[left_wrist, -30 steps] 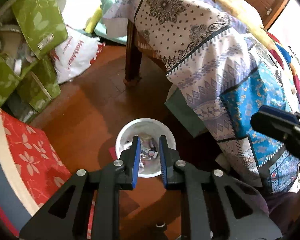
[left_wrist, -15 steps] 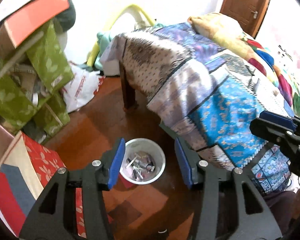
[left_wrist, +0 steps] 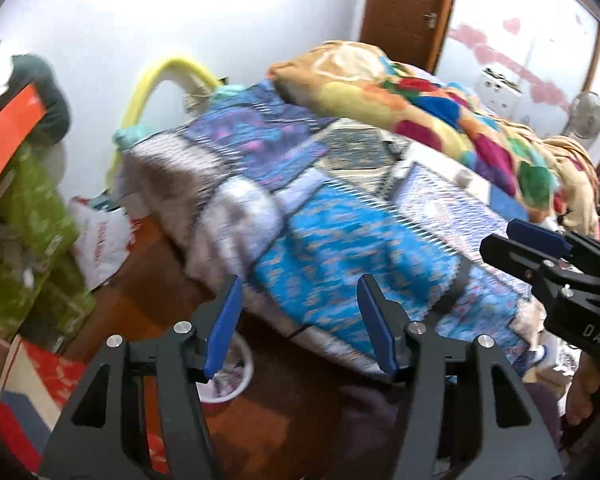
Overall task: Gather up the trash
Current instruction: 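Move both open tools back over the bed items, then grasp the black rectangular case with the left tool while the right grasps the white tape roll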
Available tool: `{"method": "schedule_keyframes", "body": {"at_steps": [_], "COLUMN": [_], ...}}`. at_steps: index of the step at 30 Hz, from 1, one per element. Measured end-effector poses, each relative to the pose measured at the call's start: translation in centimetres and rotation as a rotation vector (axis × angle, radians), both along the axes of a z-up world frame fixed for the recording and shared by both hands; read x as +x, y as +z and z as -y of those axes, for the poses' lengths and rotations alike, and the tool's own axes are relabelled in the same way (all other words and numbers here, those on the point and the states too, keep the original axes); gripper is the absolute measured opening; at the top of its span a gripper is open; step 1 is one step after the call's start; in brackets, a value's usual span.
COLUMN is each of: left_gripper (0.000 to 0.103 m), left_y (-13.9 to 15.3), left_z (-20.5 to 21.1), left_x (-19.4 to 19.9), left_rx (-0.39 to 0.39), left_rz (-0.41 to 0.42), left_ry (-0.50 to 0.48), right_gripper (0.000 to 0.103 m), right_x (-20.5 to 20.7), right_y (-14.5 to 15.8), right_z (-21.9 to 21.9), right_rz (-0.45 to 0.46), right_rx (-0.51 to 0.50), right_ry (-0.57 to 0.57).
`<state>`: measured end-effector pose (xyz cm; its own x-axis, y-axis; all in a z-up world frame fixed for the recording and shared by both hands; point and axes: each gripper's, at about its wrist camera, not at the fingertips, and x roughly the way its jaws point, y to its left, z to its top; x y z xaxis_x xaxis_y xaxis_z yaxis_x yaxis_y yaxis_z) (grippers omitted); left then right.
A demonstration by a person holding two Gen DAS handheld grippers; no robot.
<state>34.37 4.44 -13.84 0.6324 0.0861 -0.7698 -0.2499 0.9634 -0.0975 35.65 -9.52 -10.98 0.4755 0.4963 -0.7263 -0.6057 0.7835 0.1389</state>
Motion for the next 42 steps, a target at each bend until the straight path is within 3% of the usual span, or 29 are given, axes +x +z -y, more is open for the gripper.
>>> {"method": "schedule_keyframes", "body": {"at_steps": [7, 18, 23, 32, 42], "left_gripper": [0.058, 0.059, 0.059, 0.059, 0.058], "left_y": [-0.1, -4.4, -8.2, -12.4, -14.0], "left_z": [5.5, 10.2, 10.4, 10.1, 9.7], "left_x": [6.3, 16.9, 22.2, 31.0, 37.2], "left_rx": [-0.034, -0.054, -0.070, -0.075, 0.005], "left_rz": [0.009, -0.030, -0.090, -0.120, -0.099], "left_ry": [-0.109, -0.203, -0.217, -0.218, -0.191], "right_gripper": [0.048, 0.048, 0.048, 0.048, 0.048], "right_x": [3.4, 10.5, 14.1, 21.1, 26.4], "right_y": [-0.3, -3.9, -6.5, -9.8, -12.6], "right_z": [6.3, 12.3, 13.3, 12.4, 11.2], "right_rz": [0.036, -0.009, -0.049, -0.069, -0.114], "right_rx": [-0.038, -0.084, -0.082, -0.104, -0.095], "right_ry": [-0.123, -0.257, -0.281, -0.292, -0.311]}}
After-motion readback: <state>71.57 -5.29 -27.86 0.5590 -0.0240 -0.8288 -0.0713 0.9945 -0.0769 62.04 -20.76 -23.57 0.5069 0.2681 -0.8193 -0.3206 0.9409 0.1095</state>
